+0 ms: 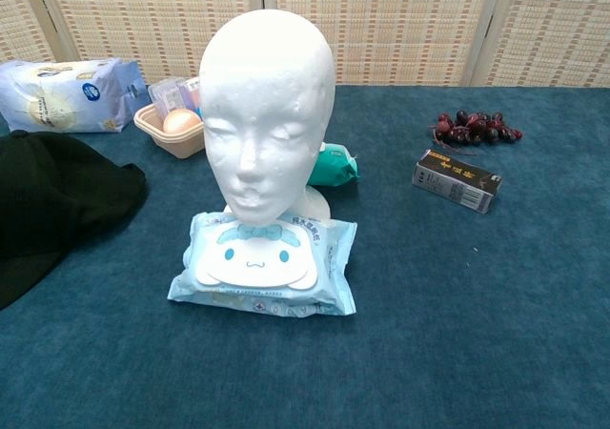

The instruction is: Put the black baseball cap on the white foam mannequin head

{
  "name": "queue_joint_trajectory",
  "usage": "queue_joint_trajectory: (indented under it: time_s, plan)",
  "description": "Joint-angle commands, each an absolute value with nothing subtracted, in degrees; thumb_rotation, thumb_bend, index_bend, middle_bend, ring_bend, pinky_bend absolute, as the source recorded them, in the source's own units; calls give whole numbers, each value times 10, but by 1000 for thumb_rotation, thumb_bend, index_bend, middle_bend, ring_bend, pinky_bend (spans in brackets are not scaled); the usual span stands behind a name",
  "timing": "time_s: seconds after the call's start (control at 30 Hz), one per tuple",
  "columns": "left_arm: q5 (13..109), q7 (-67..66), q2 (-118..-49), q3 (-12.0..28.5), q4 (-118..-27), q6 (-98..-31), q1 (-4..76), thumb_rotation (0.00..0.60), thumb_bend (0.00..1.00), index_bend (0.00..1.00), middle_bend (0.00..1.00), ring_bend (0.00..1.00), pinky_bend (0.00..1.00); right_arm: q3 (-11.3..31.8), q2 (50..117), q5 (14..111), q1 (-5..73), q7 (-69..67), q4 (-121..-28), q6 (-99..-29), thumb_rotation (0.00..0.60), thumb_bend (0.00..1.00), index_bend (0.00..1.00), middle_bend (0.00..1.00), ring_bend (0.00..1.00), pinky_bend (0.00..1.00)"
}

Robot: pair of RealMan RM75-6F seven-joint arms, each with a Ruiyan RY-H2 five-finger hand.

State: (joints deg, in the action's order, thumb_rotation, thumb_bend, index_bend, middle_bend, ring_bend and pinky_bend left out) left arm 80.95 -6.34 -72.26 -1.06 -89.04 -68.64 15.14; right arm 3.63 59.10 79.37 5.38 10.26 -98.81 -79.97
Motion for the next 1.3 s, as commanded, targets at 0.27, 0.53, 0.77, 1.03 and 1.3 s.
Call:
queue_joint_trajectory:
  time_s: [0.27, 0.53, 0.77, 1.03, 1.3]
  plan:
    - [893, -106, -730, -33, -863, -803, 105, 600, 397, 411, 370, 305, 332, 36, 592, 794, 54, 105, -988, -799, 600, 47, 394, 322, 172, 282]
    - [914, -112, -754, -52, -788, -819, 85, 600, 67, 421, 381, 327, 373, 35, 593, 794, 54, 109, -988, -799, 600, 47, 394, 322, 172, 282]
    - [923, -111, -782, -45, -733, -828, 83, 600, 22, 389, 360, 306, 373, 35, 594, 792, 55, 111, -987, -798, 600, 48, 394, 322, 172, 282]
    - [936, -93, -804, -48, -673, -822, 89, 600, 22, 388, 359, 297, 373, 35, 594, 793, 54, 109, -987, -799, 600, 47, 394, 322, 172, 282]
    - [932, -85, -827, -43, -627, -811, 93, 600, 21, 392, 360, 296, 373, 35, 594, 793, 55, 111, -987, -798, 600, 47, 394, 322, 172, 282]
